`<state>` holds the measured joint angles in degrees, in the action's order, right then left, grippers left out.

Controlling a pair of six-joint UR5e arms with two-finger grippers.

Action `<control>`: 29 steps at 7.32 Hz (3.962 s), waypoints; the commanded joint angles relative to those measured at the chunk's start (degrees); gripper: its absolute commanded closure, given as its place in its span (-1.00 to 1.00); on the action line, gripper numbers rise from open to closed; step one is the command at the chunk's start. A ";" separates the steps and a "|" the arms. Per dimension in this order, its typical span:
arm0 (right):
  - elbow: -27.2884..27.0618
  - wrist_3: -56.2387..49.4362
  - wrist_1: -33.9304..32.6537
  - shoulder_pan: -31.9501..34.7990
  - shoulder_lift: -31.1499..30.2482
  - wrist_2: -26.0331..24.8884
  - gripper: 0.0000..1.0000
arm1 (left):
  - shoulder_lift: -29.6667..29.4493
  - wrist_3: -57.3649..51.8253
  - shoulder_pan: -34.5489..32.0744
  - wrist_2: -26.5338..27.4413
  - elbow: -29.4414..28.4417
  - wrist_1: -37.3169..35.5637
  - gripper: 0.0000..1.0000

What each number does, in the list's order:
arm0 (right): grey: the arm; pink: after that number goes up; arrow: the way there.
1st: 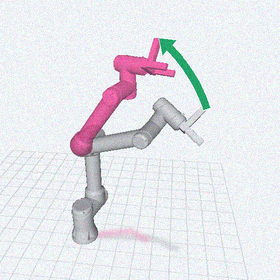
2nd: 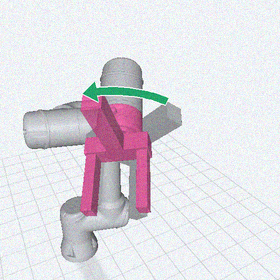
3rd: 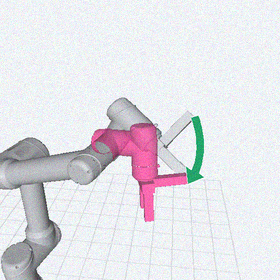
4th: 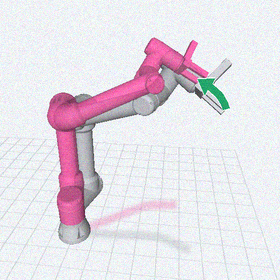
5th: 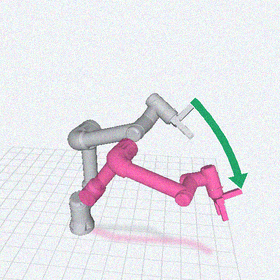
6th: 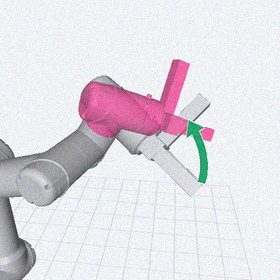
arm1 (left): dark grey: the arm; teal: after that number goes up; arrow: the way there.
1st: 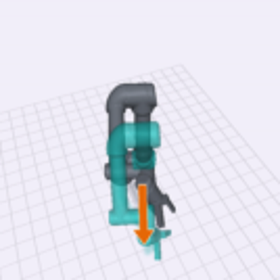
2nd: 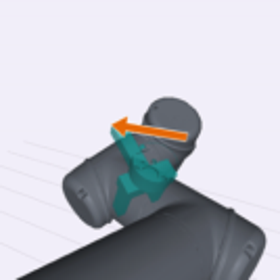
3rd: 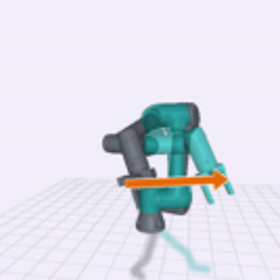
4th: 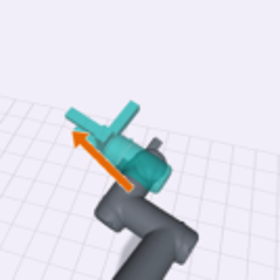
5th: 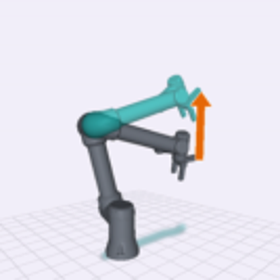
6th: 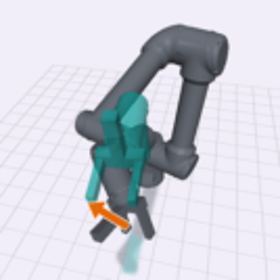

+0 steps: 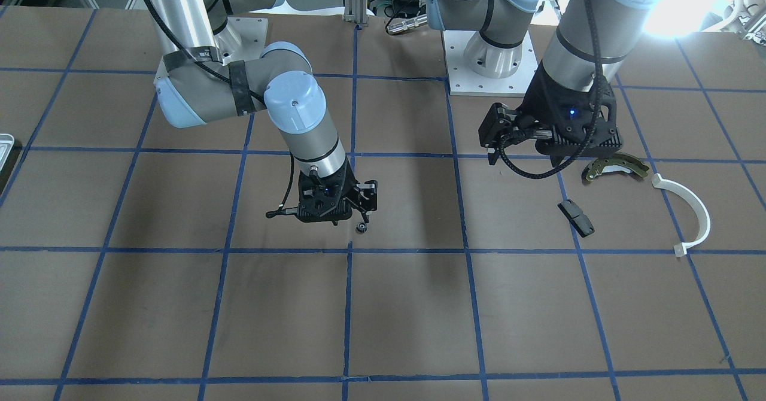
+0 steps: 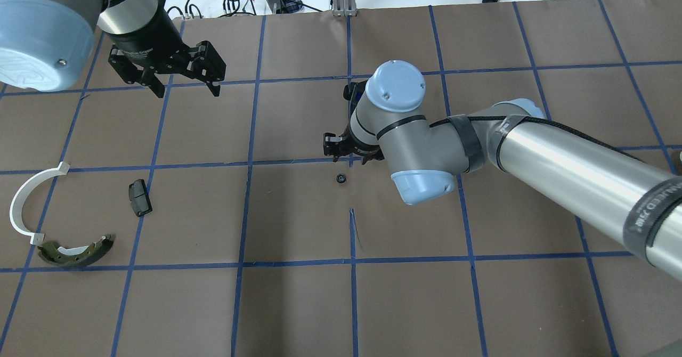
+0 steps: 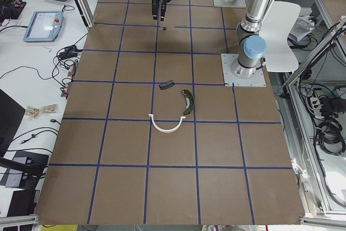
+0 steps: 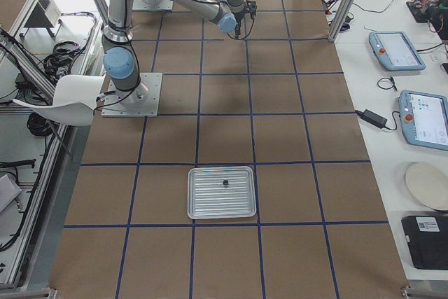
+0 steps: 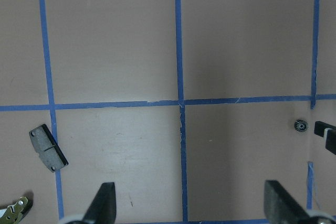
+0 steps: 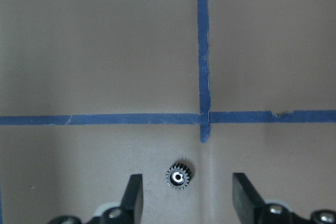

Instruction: Place bearing gear from tray to pile

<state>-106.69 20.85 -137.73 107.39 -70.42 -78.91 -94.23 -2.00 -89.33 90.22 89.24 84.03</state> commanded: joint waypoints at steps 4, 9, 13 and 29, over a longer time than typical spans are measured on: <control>7.46 -21.93 27.91 -17.98 -16.48 -1.40 -1.00 | -3.04 8.26 -8.36 -2.14 4.70 -3.59 -1.00; 6.76 -61.74 33.40 -38.24 -20.11 -12.67 -1.00 | -17.10 20.27 -19.83 -6.37 13.49 -26.07 -1.00; 1.06 -79.01 30.61 -65.95 -15.83 -11.61 -1.00 | -24.41 22.82 -20.27 -2.25 13.15 -33.57 -0.88; 2.01 -120.79 4.13 -75.05 8.02 -13.28 0.41 | -11.24 -25.36 18.51 4.03 19.91 -29.17 1.00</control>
<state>-104.68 -99.90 -133.59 32.38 -62.46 -92.14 -106.07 -19.24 -78.96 96.04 107.69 56.13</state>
